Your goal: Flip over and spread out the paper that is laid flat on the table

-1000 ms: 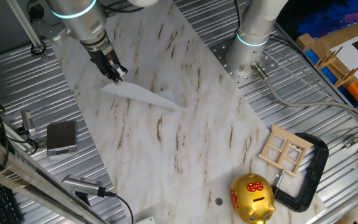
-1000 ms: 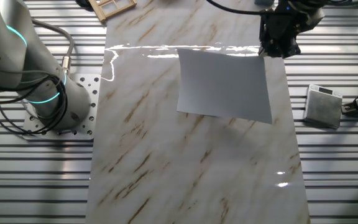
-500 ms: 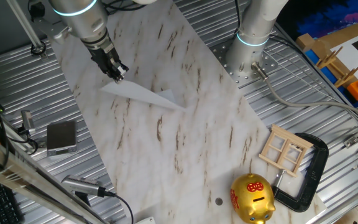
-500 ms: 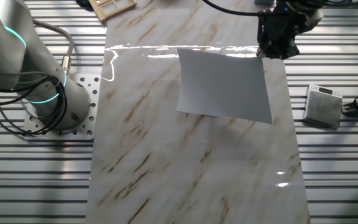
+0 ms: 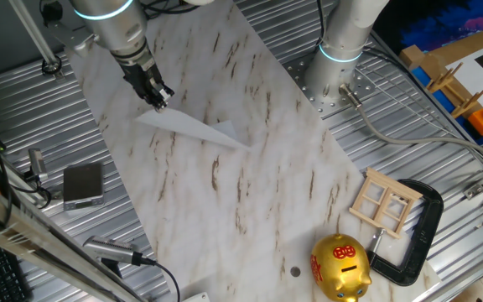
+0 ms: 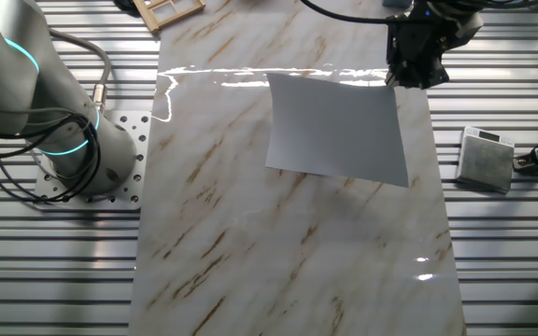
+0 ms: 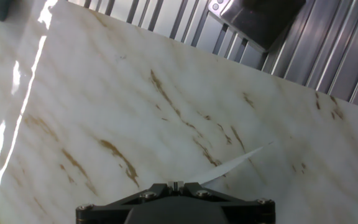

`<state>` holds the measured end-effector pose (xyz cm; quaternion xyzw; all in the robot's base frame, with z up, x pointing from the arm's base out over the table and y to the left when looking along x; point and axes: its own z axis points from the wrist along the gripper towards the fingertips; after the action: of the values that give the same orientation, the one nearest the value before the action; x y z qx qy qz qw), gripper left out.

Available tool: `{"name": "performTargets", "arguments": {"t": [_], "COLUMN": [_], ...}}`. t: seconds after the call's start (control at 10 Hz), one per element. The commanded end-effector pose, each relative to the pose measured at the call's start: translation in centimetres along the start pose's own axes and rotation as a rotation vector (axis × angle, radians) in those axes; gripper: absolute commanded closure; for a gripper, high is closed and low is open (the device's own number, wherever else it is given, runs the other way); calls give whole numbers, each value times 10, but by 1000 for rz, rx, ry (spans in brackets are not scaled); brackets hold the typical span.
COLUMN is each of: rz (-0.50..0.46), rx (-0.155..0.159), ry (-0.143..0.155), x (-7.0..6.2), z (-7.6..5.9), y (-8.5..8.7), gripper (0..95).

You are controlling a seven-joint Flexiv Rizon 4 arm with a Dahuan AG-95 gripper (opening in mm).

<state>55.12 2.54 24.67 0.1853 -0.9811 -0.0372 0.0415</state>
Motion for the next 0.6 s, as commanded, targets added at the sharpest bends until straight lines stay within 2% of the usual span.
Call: {"name": "performTargets", "arguments": {"t": [0.1, 0.4, 0.6], "rz": [16, 46, 64], "rx": [2, 3, 3], "ry": [12, 4, 10], "x": [-2, -2, -2], "z": [0, 0, 0], "y": [0, 0, 0], "gripper": [950, 950, 950]}}
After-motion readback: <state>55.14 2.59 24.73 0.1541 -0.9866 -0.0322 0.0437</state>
